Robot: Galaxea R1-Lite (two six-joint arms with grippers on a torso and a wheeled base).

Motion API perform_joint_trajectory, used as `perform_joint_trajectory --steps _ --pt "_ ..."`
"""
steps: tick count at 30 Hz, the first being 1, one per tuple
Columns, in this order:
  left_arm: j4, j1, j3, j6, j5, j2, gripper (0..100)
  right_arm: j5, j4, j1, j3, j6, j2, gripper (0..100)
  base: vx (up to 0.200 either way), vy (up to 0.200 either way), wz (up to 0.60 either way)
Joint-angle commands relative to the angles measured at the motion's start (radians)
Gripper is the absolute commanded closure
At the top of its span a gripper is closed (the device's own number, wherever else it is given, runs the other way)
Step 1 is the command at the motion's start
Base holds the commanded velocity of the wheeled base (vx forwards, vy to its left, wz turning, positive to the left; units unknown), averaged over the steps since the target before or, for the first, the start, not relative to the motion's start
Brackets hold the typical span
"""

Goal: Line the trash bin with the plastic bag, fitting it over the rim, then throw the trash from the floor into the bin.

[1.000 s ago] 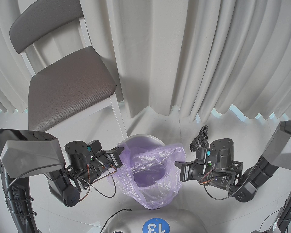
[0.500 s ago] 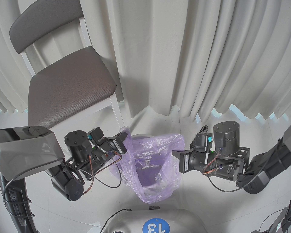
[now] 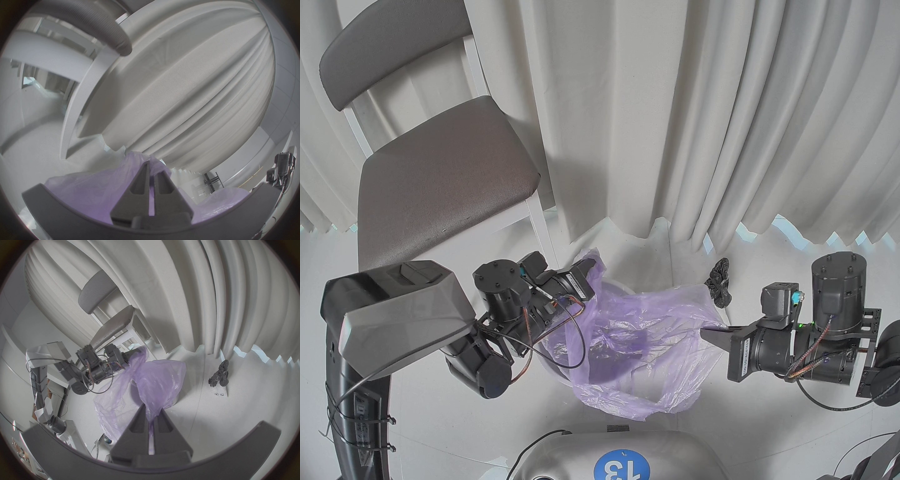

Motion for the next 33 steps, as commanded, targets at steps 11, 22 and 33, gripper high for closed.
perform_joint_trajectory --steps 11,22,33 --pt "-0.009 -0.014 -0.079 -0.091 -0.018 0.146 100 -0.001 -0.071 0.056 -0.011 0.005 0.063 100 0.000 0.000 0.00" --pt "-0.017 -0.003 -0.111 -0.112 -0.039 0.218 100 -0.016 -0.091 0.069 -0.019 0.006 0.103 100 0.000 0.000 0.00" --pt "-0.064 0.162 0.058 -0.107 -0.084 0.097 100 -0.016 -0.146 0.060 -0.128 0.006 0.264 100 0.000 0.000 0.00"
